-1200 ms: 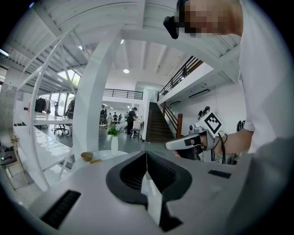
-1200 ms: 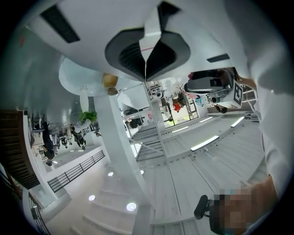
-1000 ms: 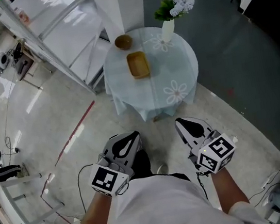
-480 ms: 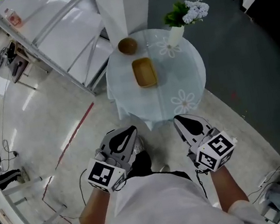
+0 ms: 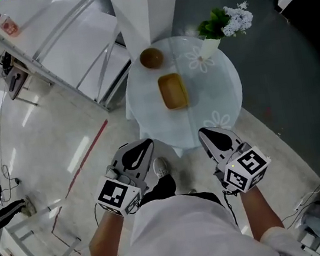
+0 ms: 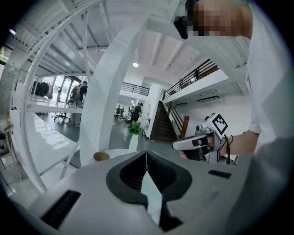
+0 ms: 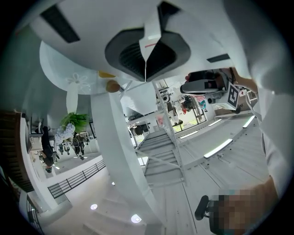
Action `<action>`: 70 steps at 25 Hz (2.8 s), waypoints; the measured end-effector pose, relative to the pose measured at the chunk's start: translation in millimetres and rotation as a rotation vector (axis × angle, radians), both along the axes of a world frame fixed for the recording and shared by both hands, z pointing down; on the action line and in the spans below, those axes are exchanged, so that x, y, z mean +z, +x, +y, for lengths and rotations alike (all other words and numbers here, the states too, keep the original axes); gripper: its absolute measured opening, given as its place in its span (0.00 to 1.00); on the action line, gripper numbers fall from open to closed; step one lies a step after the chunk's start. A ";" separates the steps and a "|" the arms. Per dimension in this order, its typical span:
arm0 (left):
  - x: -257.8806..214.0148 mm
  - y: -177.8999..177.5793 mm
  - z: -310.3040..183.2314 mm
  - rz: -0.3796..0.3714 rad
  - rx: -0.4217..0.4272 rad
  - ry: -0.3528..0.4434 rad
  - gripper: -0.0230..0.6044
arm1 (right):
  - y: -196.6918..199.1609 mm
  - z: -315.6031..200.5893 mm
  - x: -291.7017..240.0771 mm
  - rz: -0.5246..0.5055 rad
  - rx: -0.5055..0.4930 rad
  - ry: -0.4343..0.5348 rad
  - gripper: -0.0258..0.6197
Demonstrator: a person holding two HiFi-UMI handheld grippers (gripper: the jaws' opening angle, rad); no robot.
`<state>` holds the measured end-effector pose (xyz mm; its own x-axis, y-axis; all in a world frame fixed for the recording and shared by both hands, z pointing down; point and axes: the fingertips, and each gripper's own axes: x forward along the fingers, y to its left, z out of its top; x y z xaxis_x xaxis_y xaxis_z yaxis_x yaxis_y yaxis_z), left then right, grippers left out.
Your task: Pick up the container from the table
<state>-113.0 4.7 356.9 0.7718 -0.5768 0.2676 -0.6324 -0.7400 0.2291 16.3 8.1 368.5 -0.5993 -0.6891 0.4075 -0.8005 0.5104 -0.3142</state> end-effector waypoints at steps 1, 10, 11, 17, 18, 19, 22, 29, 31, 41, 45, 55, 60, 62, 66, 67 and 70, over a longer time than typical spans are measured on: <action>0.9 -3.0 -5.7 0.000 0.003 -0.001 0.07 | -2.6 -5.4 0.4 0.002 0.001 0.000 0.08; 11.9 -25.7 -44.9 -0.006 0.015 -0.008 0.07 | -19.1 -39.4 7.7 0.016 0.027 -0.019 0.08; 13.7 -27.1 -47.5 -0.007 0.015 -0.010 0.07 | -20.5 -41.6 8.6 0.018 0.027 -0.021 0.08; 22.3 -29.8 -55.9 -0.019 0.025 -0.016 0.07 | -25.9 -51.6 10.9 0.026 0.023 -0.021 0.08; 24.0 -29.7 -57.7 -0.024 0.026 -0.017 0.07 | -26.1 -53.2 11.5 0.025 0.023 -0.022 0.08; 25.9 -29.8 -59.7 -0.027 0.025 -0.020 0.07 | -26.1 -54.8 12.2 0.024 0.022 -0.023 0.08; 31.2 -30.8 -64.2 -0.036 0.014 -0.034 0.07 | -25.5 -58.6 15.4 0.021 0.017 -0.032 0.08; 53.3 -19.5 -78.4 -0.063 -0.023 -0.072 0.07 | -12.1 -74.2 30.2 0.010 -0.011 -0.057 0.08; 61.0 -13.0 -85.0 -0.069 -0.046 -0.088 0.07 | -6.6 -81.6 35.7 0.009 -0.024 -0.066 0.08; 94.8 19.0 -118.7 -0.097 -0.145 -0.154 0.07 | 18.3 -123.9 63.5 -0.010 -0.117 -0.127 0.08; 110.6 26.9 -135.5 -0.108 -0.180 -0.185 0.07 | 27.9 -139.2 74.4 -0.016 -0.148 -0.151 0.08; 147.1 41.4 -171.9 -0.120 -0.246 -0.225 0.07 | 48.2 -169.4 106.2 -0.024 -0.185 -0.211 0.08; 172.3 46.2 -184.1 -0.119 -0.267 -0.275 0.07 | 57.1 -177.0 124.5 -0.013 -0.191 -0.245 0.08; 183.0 47.8 -188.4 -0.119 -0.277 -0.294 0.07 | 60.2 -179.4 131.3 -0.010 -0.192 -0.258 0.08; 201.9 52.7 -194.9 -0.123 -0.285 -0.325 0.07 | 66.6 -184.7 143.5 -0.008 -0.194 -0.279 0.08; 206.0 54.0 -196.1 -0.123 -0.287 -0.331 0.07 | 68.0 -186.0 146.0 -0.007 -0.194 -0.283 0.08; 216.8 58.3 -198.5 -0.120 -0.292 -0.349 0.07 | 72.2 -188.5 152.2 -0.004 -0.198 -0.292 0.08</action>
<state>-54.7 -193.8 573.8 0.5425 -0.6244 0.5619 -0.8398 -0.4191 0.3451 88.5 -180.4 520.7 -0.7117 -0.4139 0.5676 -0.6934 0.5435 -0.4731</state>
